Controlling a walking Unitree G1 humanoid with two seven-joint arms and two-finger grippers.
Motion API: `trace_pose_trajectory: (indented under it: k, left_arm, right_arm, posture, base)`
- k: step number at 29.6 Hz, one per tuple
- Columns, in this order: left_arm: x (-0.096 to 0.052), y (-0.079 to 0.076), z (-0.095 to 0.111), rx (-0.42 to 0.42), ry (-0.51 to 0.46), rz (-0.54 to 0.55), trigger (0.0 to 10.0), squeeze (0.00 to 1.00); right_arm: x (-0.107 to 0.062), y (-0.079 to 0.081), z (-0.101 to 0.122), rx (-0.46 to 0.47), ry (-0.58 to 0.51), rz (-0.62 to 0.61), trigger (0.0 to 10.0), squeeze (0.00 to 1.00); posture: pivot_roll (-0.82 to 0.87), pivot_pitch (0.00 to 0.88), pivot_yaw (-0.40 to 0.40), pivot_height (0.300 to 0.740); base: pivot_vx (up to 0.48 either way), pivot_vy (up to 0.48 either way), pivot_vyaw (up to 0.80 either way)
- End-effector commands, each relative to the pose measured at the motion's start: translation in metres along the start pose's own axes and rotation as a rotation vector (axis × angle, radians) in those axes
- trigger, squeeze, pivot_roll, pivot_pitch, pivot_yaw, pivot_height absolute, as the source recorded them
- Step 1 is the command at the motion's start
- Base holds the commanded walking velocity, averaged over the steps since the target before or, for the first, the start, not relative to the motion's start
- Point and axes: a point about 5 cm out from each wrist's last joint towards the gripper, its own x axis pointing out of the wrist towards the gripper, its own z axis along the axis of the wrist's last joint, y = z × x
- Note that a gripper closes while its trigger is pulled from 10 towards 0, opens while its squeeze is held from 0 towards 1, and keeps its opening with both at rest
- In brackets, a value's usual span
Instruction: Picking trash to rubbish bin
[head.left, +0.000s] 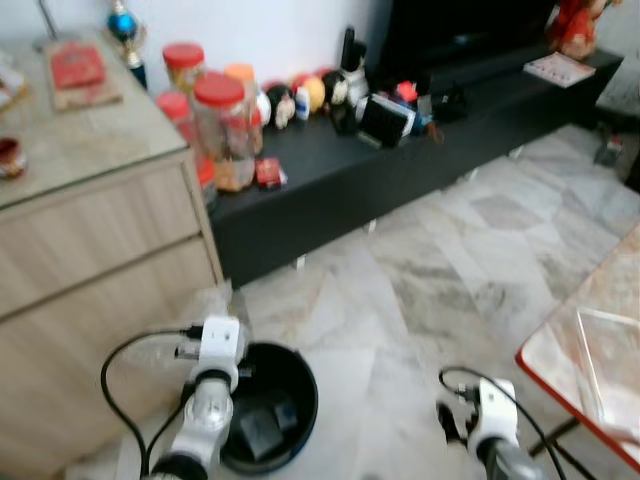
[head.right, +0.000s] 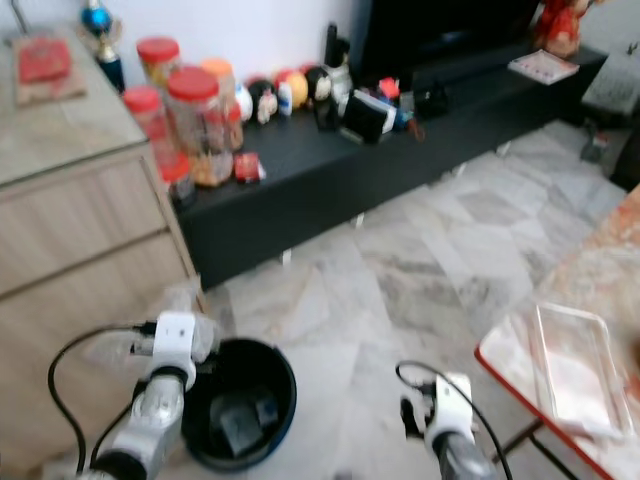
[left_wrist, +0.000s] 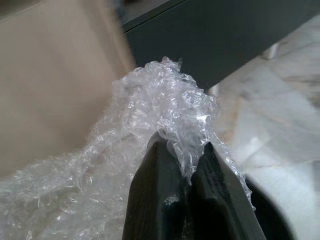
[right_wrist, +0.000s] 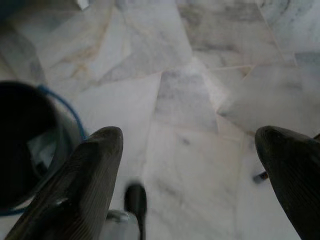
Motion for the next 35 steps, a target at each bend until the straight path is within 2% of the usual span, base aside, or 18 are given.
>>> trace_pose_trajectory:
  k: [1, 2, 10, 11, 14, 15, 19, 26, 30, 35]
  left_arm:
    - [-0.002, -0.01, -0.003, 0.005, 0.024, -0.051, 10.0, 0.0]
    - [-0.003, -0.012, -0.005, 0.008, 0.042, -0.068, 10.0, 0.0]
    - [-0.006, -0.023, -0.015, 0.01, 0.129, -0.172, 10.0, 0.0]
    - [-0.006, -0.023, -0.015, 0.01, 0.129, -0.172, 10.0, 0.0]
    - [-0.006, -0.025, -0.018, -0.001, 0.167, -0.202, 10.0, 0.0]
    - [-0.005, -0.024, -0.019, 0.002, 0.177, -0.204, 10.0, 0.0]
    - [-0.004, -0.022, -0.019, 0.017, 0.183, -0.212, 10.0, 0.0]
    - [-0.002, -0.021, -0.018, 0.019, 0.188, -0.219, 10.0, 0.0]
    - [-0.002, -0.019, -0.02, 0.021, 0.214, -0.216, 10.0, 0.0]
    - [-0.002, -0.02, -0.022, 0.002, 0.23, -0.219, 10.0, 0.0]
  right_arm:
    - [0.001, -0.006, 0.009, 0.007, -0.015, 0.012, 10.0, 0.0]
    - [0.003, -0.002, 0.018, -0.016, -0.036, 0.064, 10.0, 0.0]
    - [0.008, 0.007, 0.065, -0.064, -0.178, 0.222, 10.0, 0.0]
    - [0.008, 0.007, 0.065, -0.064, -0.178, 0.222, 10.0, 0.0]
    - [0.008, 0.018, 0.085, -0.11, -0.231, 0.341, 10.0, 0.0]
    - [0.008, 0.028, 0.095, -0.135, -0.257, 0.426, 10.0, 0.0]
    - [0.005, 0.05, 0.111, -0.197, -0.31, 0.591, 10.0, 0.0]
    - [0.0, 0.072, 0.121, -0.256, -0.348, 0.718, 10.0, 0.0]
    - [-0.009, 0.097, 0.126, -0.321, -0.374, 0.871, 10.0, 0.0]
    - [-0.017, 0.105, 0.127, -0.373, -0.38, 0.929, 10.0, 0.0]
  posture:
    - [-0.08, 0.126, -0.09, 0.74]
    - [-0.08, 0.127, -0.09, 0.74]
    - [-0.09, 0.131, -0.1, 0.74]
    - [-0.09, 0.131, -0.1, 0.74]
    - [-0.09, 0.131, -0.102, 0.74]
    - [-0.09, 0.13, -0.102, 0.74]
    - [-0.1, 0.126, -0.102, 0.74]
    - [-0.11, 0.123, -0.1, 0.74]
    - [-0.12, 0.12, -0.102, 0.74]
    - [-0.13, 0.122, -0.106, 0.74]
  base:
    - [0.0, 0.0, 0.0]
    - [0.0, 0.0, 0.0]
    - [0.0, 0.0, 0.0]
    - [0.0, 0.0, 0.0]
    - [0.0, 0.0, 0.0]
    - [0.0, 0.0, 0.0]
    - [0.0, 0.0, 0.0]
    - [0.0, 0.0, 0.0]
    - [0.0, 0.0, 0.0]
    - [0.0, 0.0, 0.0]
